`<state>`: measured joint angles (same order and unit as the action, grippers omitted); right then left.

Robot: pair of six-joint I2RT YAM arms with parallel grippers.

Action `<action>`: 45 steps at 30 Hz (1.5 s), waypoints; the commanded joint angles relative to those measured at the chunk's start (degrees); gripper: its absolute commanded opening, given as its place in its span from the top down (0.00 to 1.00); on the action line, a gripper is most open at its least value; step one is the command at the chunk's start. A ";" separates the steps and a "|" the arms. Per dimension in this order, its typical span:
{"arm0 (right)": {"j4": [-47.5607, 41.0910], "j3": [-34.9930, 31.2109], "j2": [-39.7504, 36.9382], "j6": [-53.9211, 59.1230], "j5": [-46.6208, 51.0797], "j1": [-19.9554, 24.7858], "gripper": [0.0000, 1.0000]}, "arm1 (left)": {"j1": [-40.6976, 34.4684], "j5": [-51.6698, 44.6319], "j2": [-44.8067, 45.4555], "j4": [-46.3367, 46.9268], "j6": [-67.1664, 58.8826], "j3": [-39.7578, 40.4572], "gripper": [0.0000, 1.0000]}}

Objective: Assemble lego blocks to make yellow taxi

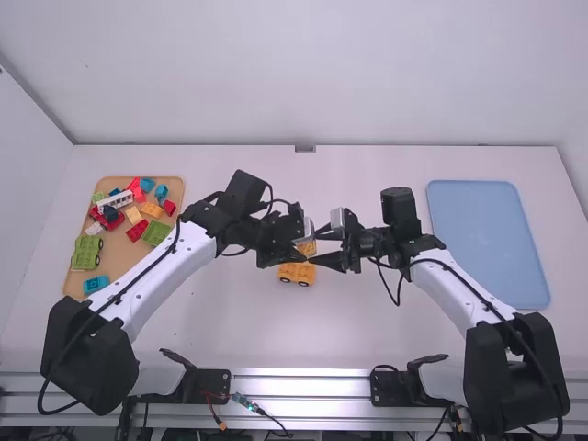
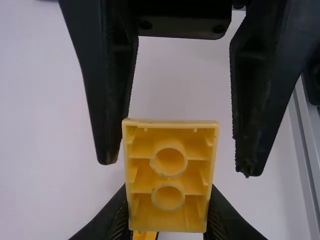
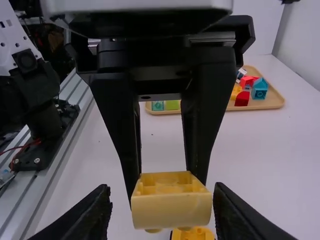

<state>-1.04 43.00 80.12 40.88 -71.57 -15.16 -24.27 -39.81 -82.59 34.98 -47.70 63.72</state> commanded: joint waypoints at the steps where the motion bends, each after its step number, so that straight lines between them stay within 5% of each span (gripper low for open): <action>1: 0.08 1.29 -0.05 -0.07 -0.83 0.13 0.46 | -0.04 -1.77 1.18 -0.11 -0.67 -0.37 0.98; 14: -0.91 1.27 -0.05 5.42 -11.61 4.35 0.42 | -0.07 -6.80 1.18 -3.91 1.23 -0.50 0.98; 32: 1.06 1.25 -0.02 5.66 -17.81 7.58 0.49 | -0.11 -20.83 1.29 -43.10 20.05 -13.44 0.98; 45: 1.10 1.25 -0.02 5.60 -17.84 8.26 0.64 | -0.04 -20.63 1.29 -62.66 31.44 -21.11 0.98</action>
<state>0.25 43.18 80.12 46.41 -86.89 -6.70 -24.34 -60.93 -82.59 -26.09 -20.34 43.24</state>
